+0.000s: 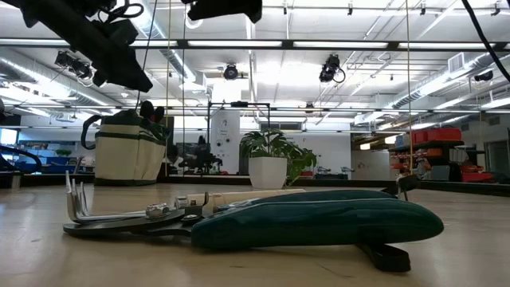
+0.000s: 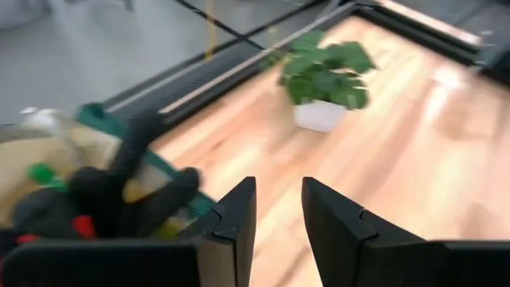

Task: Pick & Place Garden tools in Gardening bag
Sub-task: Put the right light brown hand rake into the green gardening bag

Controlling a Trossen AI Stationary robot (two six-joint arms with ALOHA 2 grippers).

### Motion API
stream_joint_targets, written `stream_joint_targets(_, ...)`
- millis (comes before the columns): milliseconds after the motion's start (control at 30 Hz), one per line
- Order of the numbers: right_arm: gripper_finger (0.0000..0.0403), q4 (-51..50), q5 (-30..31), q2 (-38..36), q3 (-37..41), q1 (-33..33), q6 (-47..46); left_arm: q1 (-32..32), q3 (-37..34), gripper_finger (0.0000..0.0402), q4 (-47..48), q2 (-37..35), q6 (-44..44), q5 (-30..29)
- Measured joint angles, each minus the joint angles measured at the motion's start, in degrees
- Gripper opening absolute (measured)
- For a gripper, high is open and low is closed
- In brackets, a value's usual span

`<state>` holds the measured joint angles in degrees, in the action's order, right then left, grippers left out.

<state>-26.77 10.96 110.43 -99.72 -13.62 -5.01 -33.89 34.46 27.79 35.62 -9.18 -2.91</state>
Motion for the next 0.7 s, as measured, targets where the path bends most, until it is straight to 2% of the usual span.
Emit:
stream_joint_targets(167,0.0162,-4.50,-2.10,0.34,0.00,-1.94,-3.08,0.00,0.00,0.0110,-0.01,-0.02,-0.01,3.08)
stream_joint_targets(433,0.0162,-6.02,-5.38,3.45,-0.01,-5.71,-7.32,-0.01,0.00,0.0110,0.12,-0.02,-0.01,3.18)
stream_joint_targets(700,0.0162,-8.35,-5.47,7.33,0.02,-7.83,-8.26,-0.02,0.00,0.0110,0.90,0.00,-0.01,3.27)
